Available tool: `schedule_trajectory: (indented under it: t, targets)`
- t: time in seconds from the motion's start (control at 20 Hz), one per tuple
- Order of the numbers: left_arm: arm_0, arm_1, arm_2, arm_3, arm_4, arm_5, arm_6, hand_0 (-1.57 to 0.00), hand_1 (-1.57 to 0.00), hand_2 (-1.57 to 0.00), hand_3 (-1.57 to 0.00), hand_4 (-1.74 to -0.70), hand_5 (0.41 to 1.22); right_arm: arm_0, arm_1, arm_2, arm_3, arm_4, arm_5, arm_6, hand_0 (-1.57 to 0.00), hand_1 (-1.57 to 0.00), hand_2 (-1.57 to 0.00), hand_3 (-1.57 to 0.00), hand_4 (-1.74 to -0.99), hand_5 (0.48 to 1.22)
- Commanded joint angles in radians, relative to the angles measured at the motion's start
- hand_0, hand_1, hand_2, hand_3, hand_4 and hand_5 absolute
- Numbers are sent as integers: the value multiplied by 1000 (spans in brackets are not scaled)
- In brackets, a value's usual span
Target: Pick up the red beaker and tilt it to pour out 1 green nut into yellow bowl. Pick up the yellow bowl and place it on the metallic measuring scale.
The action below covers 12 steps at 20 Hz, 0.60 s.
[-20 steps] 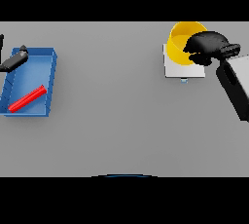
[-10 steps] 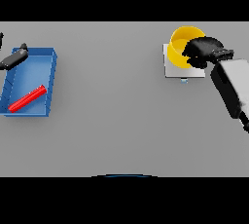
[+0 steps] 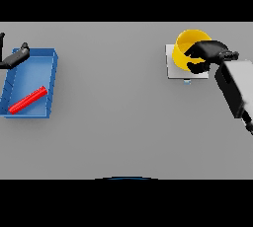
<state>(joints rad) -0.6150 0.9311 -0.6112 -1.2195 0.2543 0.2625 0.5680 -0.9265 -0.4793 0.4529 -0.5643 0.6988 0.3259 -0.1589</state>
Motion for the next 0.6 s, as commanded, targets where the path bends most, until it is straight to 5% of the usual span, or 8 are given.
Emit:
schedule_trajectory:
  t: [0.0, 0.2, 0.55]
  targets:
    - [-7, -4, -1, 6, -2, -3, -3, 1, 1, 1, 1, -809, 742, -11, 7, 1, 13, 3, 7, 4, -624, -554, -694, -670, -1444, 887]
    - [-1, -12, -5, 25, -7, -6, -21, 1, 1, 1, 1, -810, 739, -23, 0, 6, 39, 6, 23, -40, -255, -226, -390, -541, -1385, 780]
    - [-3, -12, 5, 16, 7, -4, -20, 1, 1, 1, 1, -821, 734, -58, 15, 30, 100, 39, 20, -66, -53, -47, -115, -348, -1308, 733]
